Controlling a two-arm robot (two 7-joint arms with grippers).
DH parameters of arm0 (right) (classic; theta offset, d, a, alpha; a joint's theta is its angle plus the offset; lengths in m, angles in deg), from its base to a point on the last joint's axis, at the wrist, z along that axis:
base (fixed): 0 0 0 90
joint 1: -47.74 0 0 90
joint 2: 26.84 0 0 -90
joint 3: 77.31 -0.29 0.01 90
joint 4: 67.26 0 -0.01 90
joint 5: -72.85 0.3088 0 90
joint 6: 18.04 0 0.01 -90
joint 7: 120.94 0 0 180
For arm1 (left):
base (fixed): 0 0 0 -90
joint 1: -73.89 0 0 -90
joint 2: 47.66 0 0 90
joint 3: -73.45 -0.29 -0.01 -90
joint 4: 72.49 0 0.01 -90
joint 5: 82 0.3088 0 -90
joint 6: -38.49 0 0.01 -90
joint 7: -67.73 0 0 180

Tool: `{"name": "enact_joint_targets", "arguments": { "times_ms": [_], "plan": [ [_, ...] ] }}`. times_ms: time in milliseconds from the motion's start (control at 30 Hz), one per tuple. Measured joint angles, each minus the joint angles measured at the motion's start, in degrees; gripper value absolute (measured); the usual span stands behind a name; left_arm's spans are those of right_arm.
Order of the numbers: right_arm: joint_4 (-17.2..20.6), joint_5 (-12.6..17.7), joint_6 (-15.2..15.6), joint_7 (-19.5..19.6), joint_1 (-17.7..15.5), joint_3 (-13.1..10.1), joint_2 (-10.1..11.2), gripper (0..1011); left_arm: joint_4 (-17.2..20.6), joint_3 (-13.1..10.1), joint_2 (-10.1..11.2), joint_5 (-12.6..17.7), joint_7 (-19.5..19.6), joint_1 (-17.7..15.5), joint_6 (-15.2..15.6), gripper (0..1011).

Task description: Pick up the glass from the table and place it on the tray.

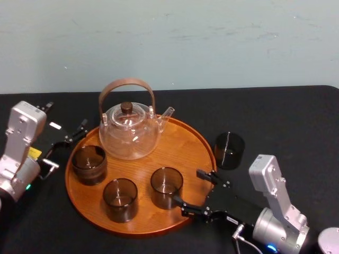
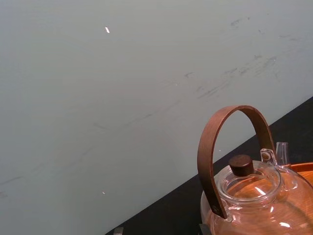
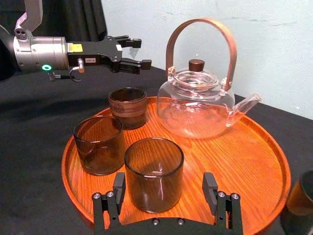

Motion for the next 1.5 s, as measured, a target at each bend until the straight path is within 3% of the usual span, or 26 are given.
{"name": "enact_joint_targets", "arguments": {
  "times_ms": [367, 733, 1133, 1500],
  "plan": [
    [3.5, 1.4, -1.8, 0.7, -4.4, -3.5, 2.0, 1003, 0.0, 0.0, 0.0, 0.0, 0.0, 0.0, 0.0, 1001],
    [3.0, 3.7, -2.5, 2.7, -7.1, -9.0, 2.7, 1002, 0.0, 0.0, 0.0, 0.0, 0.0, 0.0, 0.0, 1001],
    [0.0, 4.8, -2.0, 3.5, -6.0, -12.6, 2.2, 1002, 0.0, 0.0, 0.0, 0.0, 0.0, 0.0, 0.0, 1001],
    [-4.4, 4.9, -0.9, 2.8, -2.3, -13.0, 1.2, 1002, 0.0, 0.0, 0.0, 0.0, 0.0, 0.0, 0.0, 1001]
  ]
}}
